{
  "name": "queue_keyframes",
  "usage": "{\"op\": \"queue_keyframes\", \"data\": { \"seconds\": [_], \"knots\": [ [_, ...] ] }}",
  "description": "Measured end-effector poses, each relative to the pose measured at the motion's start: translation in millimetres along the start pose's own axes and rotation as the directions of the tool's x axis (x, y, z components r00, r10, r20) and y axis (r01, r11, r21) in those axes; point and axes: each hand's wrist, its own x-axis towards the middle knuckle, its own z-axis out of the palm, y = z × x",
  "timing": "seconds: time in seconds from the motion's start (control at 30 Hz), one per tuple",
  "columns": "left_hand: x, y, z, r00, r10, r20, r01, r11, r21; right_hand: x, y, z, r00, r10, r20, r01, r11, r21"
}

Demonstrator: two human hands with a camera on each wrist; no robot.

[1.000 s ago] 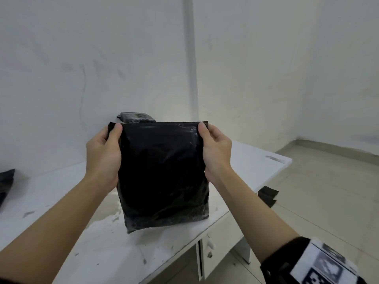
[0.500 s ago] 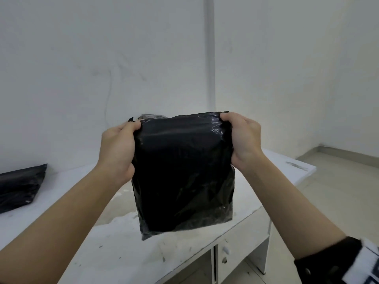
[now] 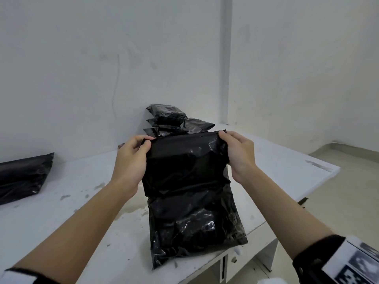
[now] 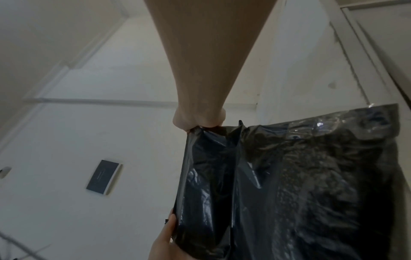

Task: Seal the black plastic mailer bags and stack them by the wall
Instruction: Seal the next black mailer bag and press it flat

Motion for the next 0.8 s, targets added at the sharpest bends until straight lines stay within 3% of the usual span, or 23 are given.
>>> {"op": "queue_keyframes", "data": {
  "seconds": [0.27, 0.43, 0.53, 0.8],
  "knots": [
    [9.9, -9.7, -12.8, 0.997, -0.079, -0.001, 0.079, 0.996, 0.039, 10.7, 13.2, 4.8, 0.991, 0.133, -0.025, -0.132, 0.991, 0.020],
    [18.9, -11.5, -18.6, 0.992, -0.121, 0.026, 0.117, 0.987, 0.114, 20.1, 10.4, -2.2, 0.976, 0.212, -0.057, -0.218, 0.967, -0.135],
    [26.0, -13.5, -22.2, 0.983, -0.184, -0.011, 0.184, 0.975, 0.123, 24.7, 6.6, -4.7, 0.950, 0.312, -0.013, -0.310, 0.936, -0.165],
    [35.3, -24.6, -28.5, 0.881, -0.468, 0.070, 0.473, 0.873, -0.116, 31.0, 13.8, -4.2, 0.863, 0.489, 0.126, -0.492, 0.870, -0.009]
  ]
}}
